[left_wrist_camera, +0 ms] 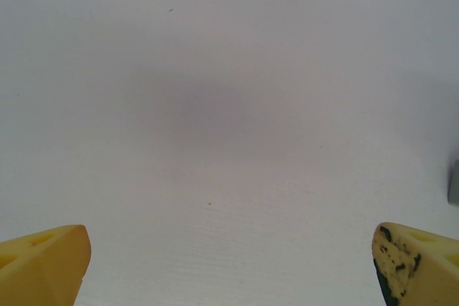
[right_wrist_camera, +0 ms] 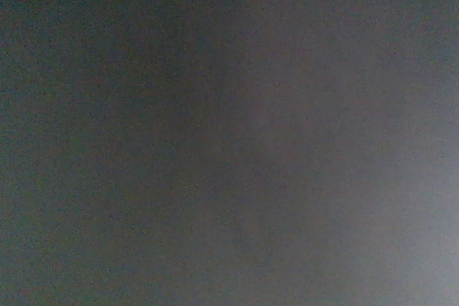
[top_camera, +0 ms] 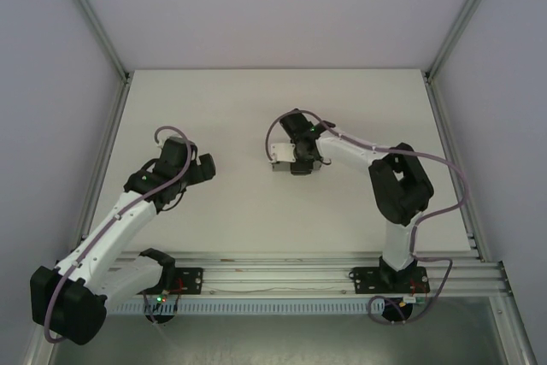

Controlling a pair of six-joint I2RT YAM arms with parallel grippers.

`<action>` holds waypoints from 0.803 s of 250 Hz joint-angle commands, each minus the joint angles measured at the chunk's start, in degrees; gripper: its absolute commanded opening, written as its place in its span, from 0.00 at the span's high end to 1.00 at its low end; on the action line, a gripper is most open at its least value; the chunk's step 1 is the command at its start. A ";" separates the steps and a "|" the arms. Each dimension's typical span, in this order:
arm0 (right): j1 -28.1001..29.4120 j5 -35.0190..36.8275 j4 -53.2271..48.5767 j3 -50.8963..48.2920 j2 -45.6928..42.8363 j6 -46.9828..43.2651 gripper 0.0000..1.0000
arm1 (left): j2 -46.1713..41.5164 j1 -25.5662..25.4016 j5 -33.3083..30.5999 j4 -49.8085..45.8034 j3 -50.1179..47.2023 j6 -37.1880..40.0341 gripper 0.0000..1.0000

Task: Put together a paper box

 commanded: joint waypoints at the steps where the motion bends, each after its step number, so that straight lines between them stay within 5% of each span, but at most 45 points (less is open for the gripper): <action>1: 0.48 10.89 12.76 -2.10 -0.51 5.12 0.48 | -1.03 0.52 -0.24 -1.21 -0.52 -1.10 0.00; 30: 0.93 18.07 21.33 -4.20 0.57 5.69 0.58 | -1.14 0.58 0.37 -1.02 -0.72 -1.01 0.00; 140: 4.07 17.37 19.26 -9.92 -1.50 3.71 0.14 | -2.81 0.51 1.94 1.79 -1.23 -1.08 0.00; 201: 6.07 8.75 1.04 -9.38 -5.61 8.20 0.00 | -2.09 0.58 2.84 4.27 -0.75 -0.47 0.00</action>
